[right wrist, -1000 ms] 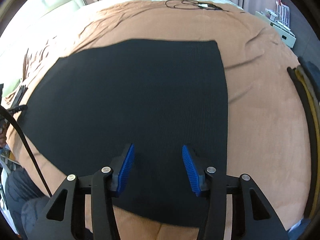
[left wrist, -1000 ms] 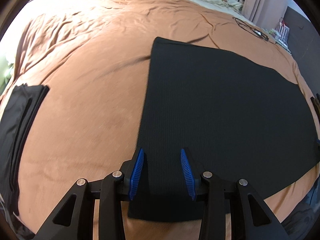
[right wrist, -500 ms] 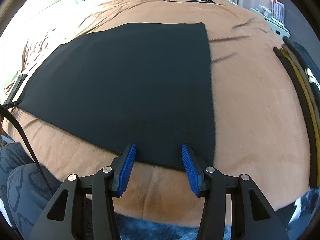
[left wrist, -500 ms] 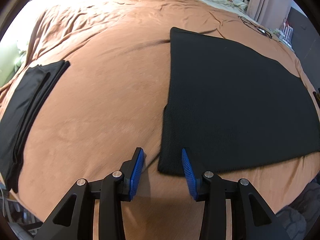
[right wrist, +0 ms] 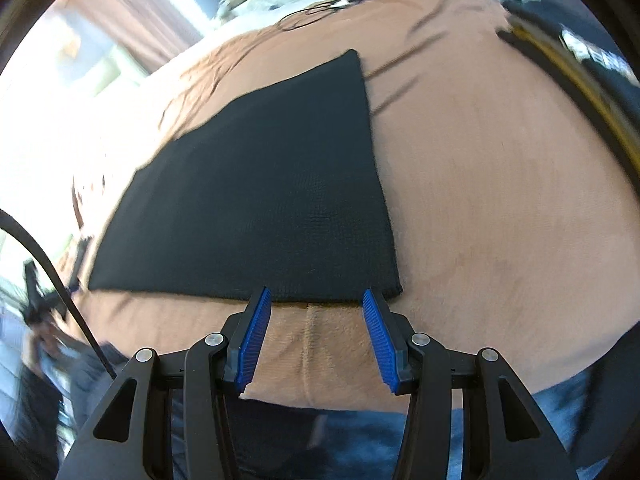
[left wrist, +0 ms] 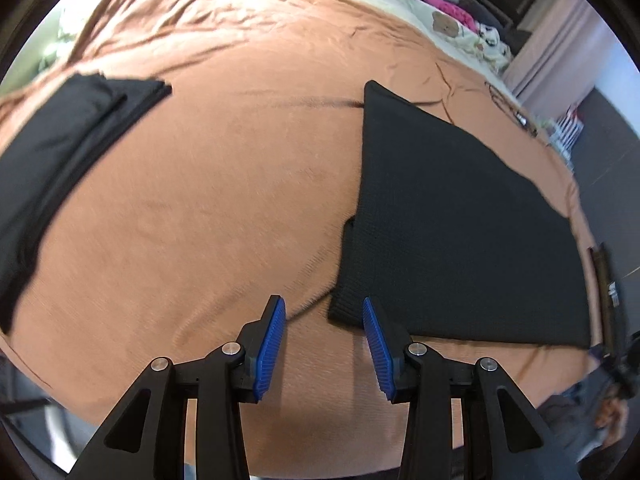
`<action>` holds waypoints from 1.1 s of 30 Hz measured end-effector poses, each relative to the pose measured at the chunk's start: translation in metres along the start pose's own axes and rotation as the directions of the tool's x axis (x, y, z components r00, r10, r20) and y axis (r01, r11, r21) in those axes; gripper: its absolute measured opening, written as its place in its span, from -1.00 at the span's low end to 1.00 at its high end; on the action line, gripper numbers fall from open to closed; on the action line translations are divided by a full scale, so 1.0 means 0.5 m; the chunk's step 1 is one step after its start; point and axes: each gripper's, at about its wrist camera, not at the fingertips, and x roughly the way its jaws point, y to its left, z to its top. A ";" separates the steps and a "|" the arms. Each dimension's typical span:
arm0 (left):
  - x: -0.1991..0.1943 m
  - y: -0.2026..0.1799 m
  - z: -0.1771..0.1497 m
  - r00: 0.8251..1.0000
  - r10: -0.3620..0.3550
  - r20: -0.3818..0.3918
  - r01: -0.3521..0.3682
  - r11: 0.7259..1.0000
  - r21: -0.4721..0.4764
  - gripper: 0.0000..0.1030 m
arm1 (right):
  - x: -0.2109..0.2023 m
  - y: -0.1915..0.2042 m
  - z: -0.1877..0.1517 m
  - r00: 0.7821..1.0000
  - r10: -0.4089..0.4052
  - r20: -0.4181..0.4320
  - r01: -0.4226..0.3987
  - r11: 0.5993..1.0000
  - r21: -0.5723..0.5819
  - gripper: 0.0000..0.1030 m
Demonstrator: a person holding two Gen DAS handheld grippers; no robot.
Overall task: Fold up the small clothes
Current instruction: 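Grasp the shirt end with the left gripper while the right gripper grasps it too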
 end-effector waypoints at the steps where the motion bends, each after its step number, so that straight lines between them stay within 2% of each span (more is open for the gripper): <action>1: 0.001 0.001 -0.003 1.000 -0.019 -0.010 0.019 1.000 -0.014 -0.17 | 0.000 -0.014 -0.004 0.999 0.032 0.001 -0.032 0.999 0.043 -0.11; 3: 0.011 0.006 -0.006 0.997 -0.064 -0.030 0.062 0.997 -0.054 -0.17 | 0.003 -0.034 -0.009 0.998 0.069 0.007 -0.069 0.993 0.093 -0.11; 8: 0.028 0.014 -0.013 0.991 -0.123 -0.052 0.115 0.985 -0.132 -0.17 | 0.007 -0.083 -0.021 0.986 0.163 0.036 -0.167 0.962 0.218 -0.11; 15: 0.051 0.018 -0.015 0.982 -0.176 -0.064 0.158 0.961 -0.225 -0.17 | 0.031 -0.125 -0.029 0.972 0.228 0.064 -0.237 0.920 0.311 -0.11; 18: 0.060 0.024 -0.020 0.970 -0.234 -0.067 0.204 0.931 -0.303 -0.17 | 0.048 -0.138 -0.031 0.963 0.259 0.077 -0.269 0.898 0.348 -0.11; 25: 0.057 0.017 -0.022 0.975 -0.219 -0.034 0.196 0.923 -0.330 -0.17 | 0.073 -0.152 -0.042 0.952 0.272 0.139 -0.305 0.868 0.392 -0.11; 28: 0.057 0.016 -0.019 0.981 -0.196 -0.014 0.180 0.925 -0.335 -0.23 | 0.076 -0.151 -0.056 0.953 0.257 0.159 -0.301 0.862 0.408 -0.27; 30: 0.061 0.017 -0.013 0.986 -0.165 -0.008 0.153 0.930 -0.335 -0.50 | 0.079 -0.150 -0.063 0.954 0.247 0.169 -0.297 0.854 0.427 -0.45; 32: 0.062 0.022 -0.011 0.988 -0.154 0.005 0.146 0.929 -0.340 -0.62 | 0.079 -0.155 -0.070 0.954 0.236 0.185 -0.296 0.841 0.453 -0.71; 33: 0.063 0.023 -0.010 0.988 -0.155 0.013 0.150 0.927 -0.343 -0.71 | 0.078 -0.158 -0.074 0.953 0.230 0.195 -0.296 0.836 0.462 -0.77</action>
